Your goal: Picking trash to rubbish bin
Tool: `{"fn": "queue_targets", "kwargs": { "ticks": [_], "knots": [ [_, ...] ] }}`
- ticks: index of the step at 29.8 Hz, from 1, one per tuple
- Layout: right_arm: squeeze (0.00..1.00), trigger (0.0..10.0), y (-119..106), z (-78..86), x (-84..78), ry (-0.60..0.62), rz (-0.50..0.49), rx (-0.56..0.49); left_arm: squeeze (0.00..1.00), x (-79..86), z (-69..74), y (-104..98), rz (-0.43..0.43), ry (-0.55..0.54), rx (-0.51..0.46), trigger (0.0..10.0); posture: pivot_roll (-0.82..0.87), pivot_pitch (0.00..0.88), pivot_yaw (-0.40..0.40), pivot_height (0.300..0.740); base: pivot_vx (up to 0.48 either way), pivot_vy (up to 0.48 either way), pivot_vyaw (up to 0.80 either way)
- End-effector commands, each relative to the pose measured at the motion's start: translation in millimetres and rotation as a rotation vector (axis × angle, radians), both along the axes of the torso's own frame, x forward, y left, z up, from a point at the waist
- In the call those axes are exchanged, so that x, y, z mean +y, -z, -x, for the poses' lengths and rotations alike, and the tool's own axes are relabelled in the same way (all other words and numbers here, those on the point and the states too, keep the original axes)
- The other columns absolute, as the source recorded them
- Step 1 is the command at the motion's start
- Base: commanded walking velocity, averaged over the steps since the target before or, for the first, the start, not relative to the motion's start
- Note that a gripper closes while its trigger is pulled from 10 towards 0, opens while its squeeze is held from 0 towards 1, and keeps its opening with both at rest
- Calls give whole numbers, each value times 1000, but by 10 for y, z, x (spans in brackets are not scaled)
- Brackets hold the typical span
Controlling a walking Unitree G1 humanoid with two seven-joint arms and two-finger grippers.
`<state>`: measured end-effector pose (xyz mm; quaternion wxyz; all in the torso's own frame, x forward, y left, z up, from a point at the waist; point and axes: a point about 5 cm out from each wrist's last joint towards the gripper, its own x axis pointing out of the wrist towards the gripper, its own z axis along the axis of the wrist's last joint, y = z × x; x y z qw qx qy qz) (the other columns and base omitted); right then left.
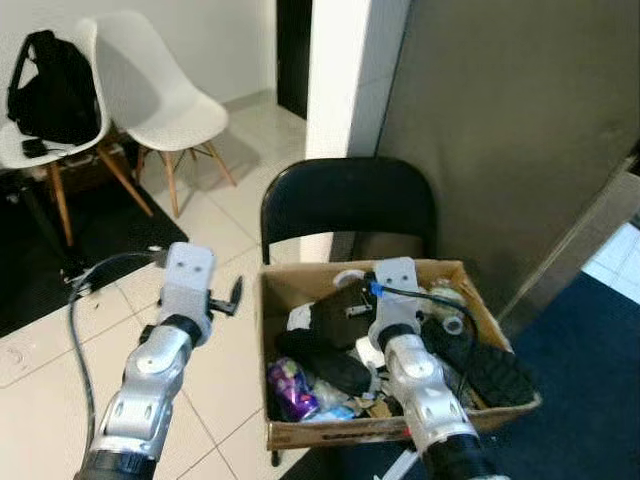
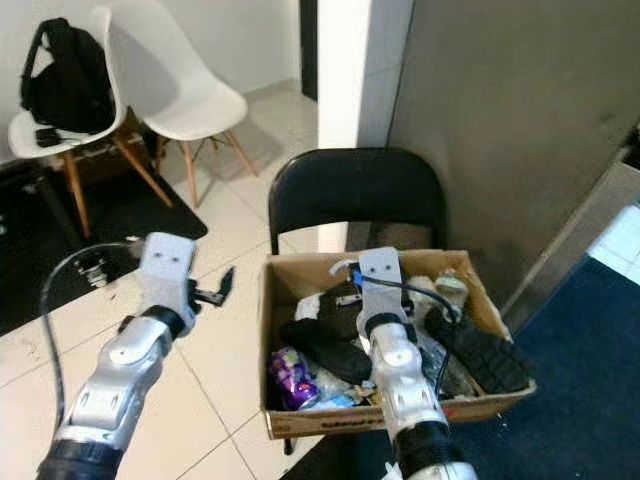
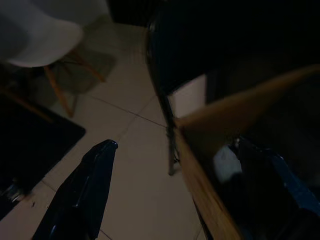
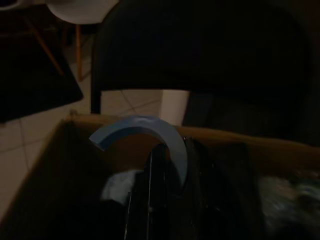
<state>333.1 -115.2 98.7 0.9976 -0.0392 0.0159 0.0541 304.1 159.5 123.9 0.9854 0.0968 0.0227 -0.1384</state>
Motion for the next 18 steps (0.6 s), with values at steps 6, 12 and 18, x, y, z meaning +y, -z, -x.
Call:
{"fn": "queue_targets", "kwargs": {
  "ticks": [6,12,18],
  "knots": [
    [0,10000,158,-20,-104,7,-25,78,0,-166,132,173,-18,280,134,10000,5,91,5,740,0,0,0],
    [0,10000,255,-26,-165,19,26,119,0,-195,248,213,-9,403,194,10000,10,108,1,740,0,0,0],
    [0,10000,295,-32,-210,43,28,134,0,-165,255,201,-12,413,196,10000,10,117,2,740,0,0,0]
  ]
}}
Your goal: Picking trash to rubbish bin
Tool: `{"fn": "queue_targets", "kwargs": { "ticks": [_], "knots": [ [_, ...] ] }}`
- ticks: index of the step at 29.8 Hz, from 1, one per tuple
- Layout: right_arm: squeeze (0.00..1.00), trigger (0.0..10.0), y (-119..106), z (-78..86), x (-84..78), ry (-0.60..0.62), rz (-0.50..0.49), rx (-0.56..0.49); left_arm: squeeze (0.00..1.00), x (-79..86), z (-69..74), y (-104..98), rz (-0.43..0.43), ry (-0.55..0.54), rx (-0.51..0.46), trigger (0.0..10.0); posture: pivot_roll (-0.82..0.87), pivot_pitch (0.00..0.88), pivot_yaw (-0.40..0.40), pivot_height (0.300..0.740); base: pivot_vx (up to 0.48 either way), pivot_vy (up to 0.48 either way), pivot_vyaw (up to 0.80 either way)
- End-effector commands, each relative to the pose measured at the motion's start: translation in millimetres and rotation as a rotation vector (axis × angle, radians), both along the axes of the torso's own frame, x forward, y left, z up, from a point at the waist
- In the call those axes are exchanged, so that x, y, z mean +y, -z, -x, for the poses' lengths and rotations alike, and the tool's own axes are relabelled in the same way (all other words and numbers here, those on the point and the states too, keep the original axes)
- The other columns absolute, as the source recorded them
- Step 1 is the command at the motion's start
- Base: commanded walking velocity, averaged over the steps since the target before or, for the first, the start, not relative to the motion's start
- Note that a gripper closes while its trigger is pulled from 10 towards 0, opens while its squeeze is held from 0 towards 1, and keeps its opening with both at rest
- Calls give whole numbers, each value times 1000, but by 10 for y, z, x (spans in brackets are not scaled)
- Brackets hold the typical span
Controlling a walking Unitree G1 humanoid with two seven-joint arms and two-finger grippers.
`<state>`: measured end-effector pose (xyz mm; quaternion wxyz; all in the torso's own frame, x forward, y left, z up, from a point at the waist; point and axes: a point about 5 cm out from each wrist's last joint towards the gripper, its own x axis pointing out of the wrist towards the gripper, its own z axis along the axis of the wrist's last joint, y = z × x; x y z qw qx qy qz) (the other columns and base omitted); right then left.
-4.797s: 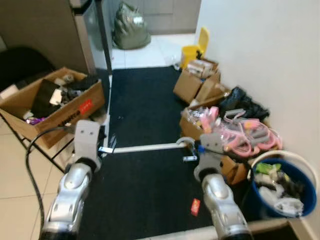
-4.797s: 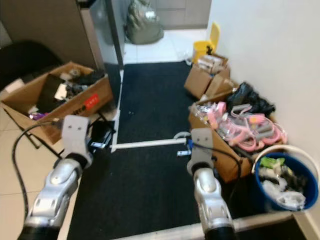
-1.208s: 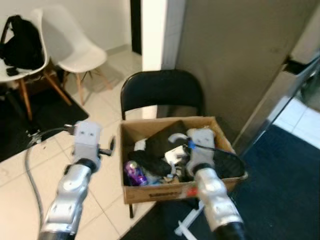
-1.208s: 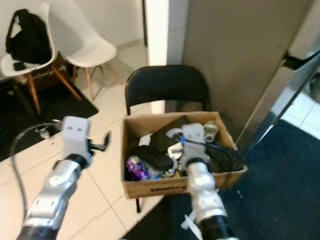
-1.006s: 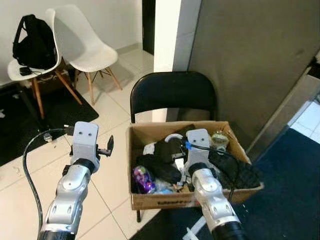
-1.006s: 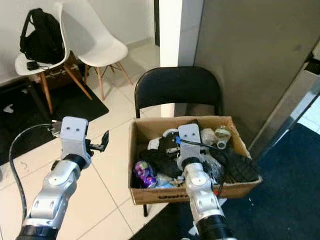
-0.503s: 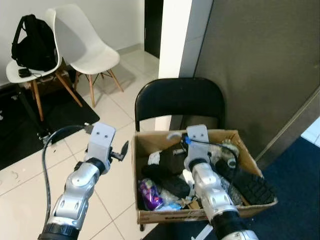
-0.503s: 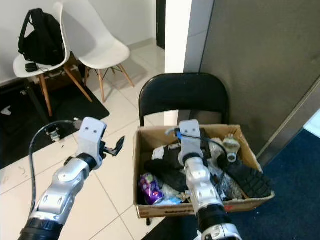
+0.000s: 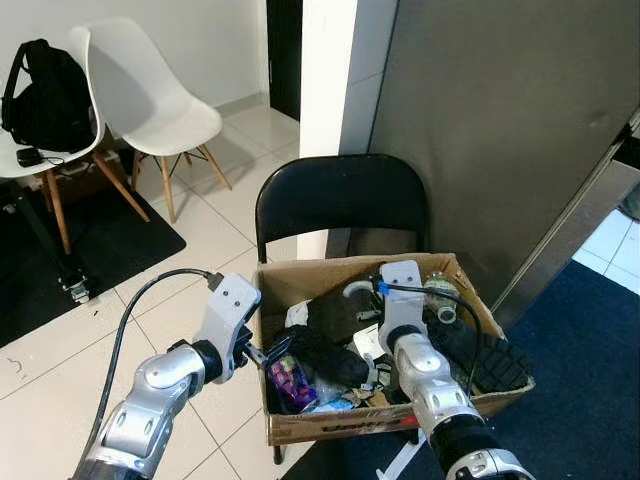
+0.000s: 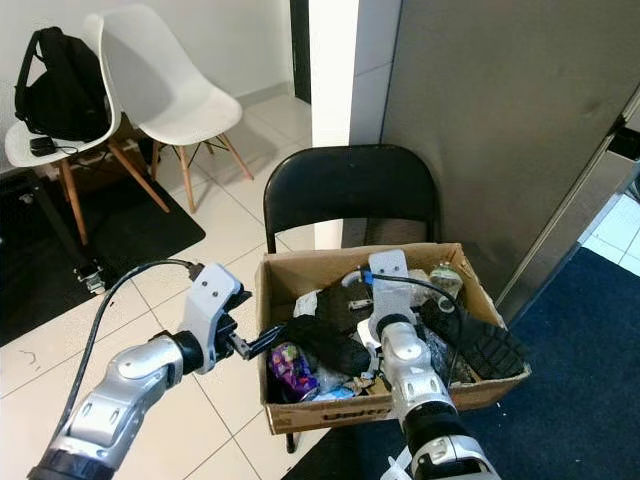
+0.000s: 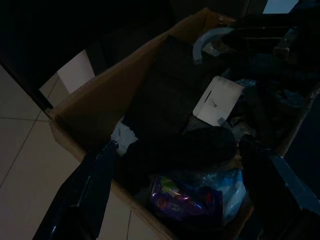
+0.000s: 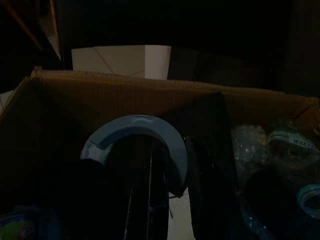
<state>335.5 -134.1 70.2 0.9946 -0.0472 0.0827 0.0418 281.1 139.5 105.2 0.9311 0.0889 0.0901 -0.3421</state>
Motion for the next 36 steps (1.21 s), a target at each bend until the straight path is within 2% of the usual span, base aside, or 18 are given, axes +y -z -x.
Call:
{"fn": "queue_targets", "kwargs": {
  "ticks": [1,9,10,11,12,16,17,18,20,21,23,25,27,28,36],
  "knots": [
    [0,10000,10,-8,-21,14,5,2,0,34,26,13,-10,8,16,10000,10,117,2,740,0,0,0],
    [8,10000,53,19,-106,31,0,15,0,29,54,-5,4,14,20,10000,11,129,1,740,0,0,0],
    [267,10000,59,25,-115,32,-7,15,0,31,58,-6,5,15,21,10000,10,129,1,740,0,0,0],
    [267,10000,59,25,-115,32,-7,15,0,31,58,-6,5,15,21,10000,10,129,1,740,0,0,0],
    [1000,10000,64,31,-123,35,-13,16,0,31,62,-5,6,16,22,10000,10,128,3,740,0,0,0],
    [1000,10000,59,40,-150,54,18,2,0,39,42,-14,5,-13,3,10000,11,129,5,740,0,0,0],
    [561,10000,46,44,-163,67,25,-11,0,67,-2,-37,2,-68,-30,10000,14,129,5,740,0,0,0],
    [0,10000,-9,48,-185,83,15,-55,0,133,-76,-78,24,-178,-61,10000,19,126,6,740,0,0,0],
    [0,10000,-111,69,-231,108,-29,-131,0,259,-171,-163,92,-367,-106,10000,22,128,8,740,0,0,0],
    [0,10000,-111,69,-231,108,-29,-131,0,259,-171,-163,92,-367,-106,10000,22,128,8,740,0,0,0],
    [0,10000,-237,129,-307,140,-104,-206,0,421,-195,-300,199,-559,-176,10000,17,131,6,740,0,0,0],
    [0,10000,-253,145,-314,141,-125,-211,0,450,-183,-305,188,-580,-187,10000,15,131,5,740,0,0,0],
    [0,10000,-294,212,-333,130,-169,-224,0,505,-117,-280,117,-612,-200,10000,9,126,9,740,0,0,0],
    [0,10000,-311,242,-337,123,-170,-230,0,521,-92,-266,108,-631,-195,10000,7,129,13,740,0,0,0],
    [0,10000,-353,338,-350,138,-179,-257,0,462,-77,-295,122,-657,-216,10000,-4,124,12,740,0,0,0]
  ]
}}
